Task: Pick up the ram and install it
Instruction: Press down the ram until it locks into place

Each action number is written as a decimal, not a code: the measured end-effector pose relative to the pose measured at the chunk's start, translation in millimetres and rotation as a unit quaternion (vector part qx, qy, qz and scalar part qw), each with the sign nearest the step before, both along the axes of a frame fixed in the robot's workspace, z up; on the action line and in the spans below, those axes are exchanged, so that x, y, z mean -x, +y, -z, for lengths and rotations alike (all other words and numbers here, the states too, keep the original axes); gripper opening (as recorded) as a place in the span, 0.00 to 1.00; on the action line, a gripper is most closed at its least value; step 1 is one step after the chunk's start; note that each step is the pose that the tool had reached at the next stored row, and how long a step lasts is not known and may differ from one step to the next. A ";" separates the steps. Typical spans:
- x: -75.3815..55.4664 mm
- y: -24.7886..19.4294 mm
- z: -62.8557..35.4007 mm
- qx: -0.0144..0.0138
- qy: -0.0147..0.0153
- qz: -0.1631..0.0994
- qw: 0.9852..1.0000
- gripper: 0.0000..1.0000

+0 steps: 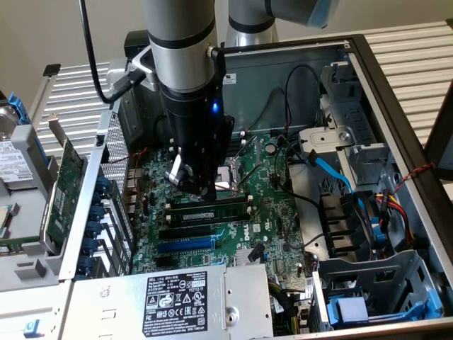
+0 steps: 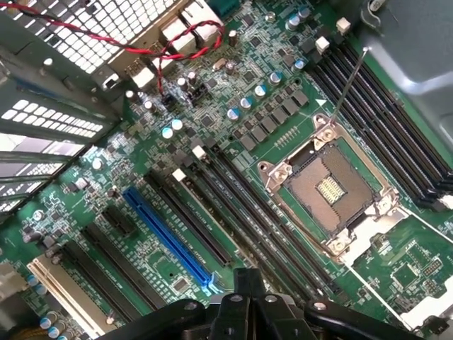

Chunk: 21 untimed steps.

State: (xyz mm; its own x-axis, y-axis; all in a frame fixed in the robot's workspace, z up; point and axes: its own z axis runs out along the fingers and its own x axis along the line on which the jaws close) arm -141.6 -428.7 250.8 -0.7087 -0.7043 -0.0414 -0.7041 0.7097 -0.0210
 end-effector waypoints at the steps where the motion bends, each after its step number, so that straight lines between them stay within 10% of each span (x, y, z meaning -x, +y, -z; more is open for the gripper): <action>1: 0.0 0.0 0.0 0.000 0.000 0.008 1.000 0.11; 10: 0.0 0.0 0.2 -0.004 0.000 0.074 0.997 0.11; 21: 0.1 0.0 0.3 -0.013 0.001 0.144 0.990 0.11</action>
State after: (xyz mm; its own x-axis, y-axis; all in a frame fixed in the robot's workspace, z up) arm -141.7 -428.6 250.5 -0.8795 -0.4725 -0.0560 -0.4733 0.8809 0.0007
